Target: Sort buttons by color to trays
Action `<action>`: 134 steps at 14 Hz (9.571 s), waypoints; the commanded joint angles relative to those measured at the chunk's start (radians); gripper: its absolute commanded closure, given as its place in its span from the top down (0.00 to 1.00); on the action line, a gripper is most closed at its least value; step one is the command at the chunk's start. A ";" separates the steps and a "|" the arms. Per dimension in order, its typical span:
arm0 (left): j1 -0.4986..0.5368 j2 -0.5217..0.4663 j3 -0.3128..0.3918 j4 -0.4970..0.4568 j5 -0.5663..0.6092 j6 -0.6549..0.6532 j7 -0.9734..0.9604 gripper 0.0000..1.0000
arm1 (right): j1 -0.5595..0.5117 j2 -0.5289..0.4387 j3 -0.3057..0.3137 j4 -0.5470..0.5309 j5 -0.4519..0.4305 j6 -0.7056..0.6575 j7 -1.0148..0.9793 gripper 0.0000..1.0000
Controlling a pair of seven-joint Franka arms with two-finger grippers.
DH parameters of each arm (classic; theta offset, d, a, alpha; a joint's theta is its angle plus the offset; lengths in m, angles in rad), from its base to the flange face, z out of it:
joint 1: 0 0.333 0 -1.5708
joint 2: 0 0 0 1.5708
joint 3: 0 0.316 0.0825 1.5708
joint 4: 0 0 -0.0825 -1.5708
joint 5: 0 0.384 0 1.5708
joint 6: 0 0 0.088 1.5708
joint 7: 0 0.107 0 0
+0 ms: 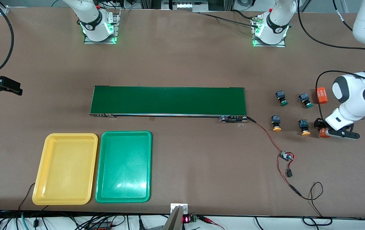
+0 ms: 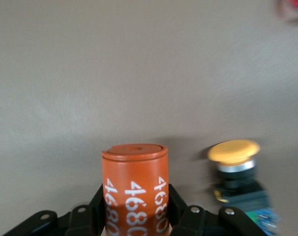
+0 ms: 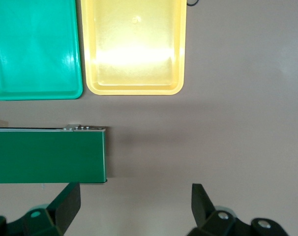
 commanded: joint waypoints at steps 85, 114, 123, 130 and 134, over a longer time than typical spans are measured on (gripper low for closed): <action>0.216 -0.069 -0.686 -0.082 0.304 -0.354 -0.831 0.23 | -0.030 -0.159 -0.013 -0.197 0.016 0.098 -0.010 1.00; 0.217 -0.051 -0.999 0.105 0.238 -0.594 -1.071 1.00 | -0.030 -0.159 -0.013 -0.199 0.016 0.108 -0.010 1.00; 0.420 0.044 -0.880 0.159 0.486 -0.623 -0.810 1.00 | -0.027 -0.157 -0.011 -0.199 0.019 0.117 -0.010 1.00; 0.517 0.172 -0.762 0.100 0.548 -0.374 -0.693 1.00 | -0.027 -0.156 -0.013 -0.199 0.021 0.118 -0.010 1.00; 0.584 0.236 -0.754 0.075 0.550 -0.308 -0.649 0.99 | -0.030 -0.156 -0.011 -0.199 0.023 0.118 -0.010 1.00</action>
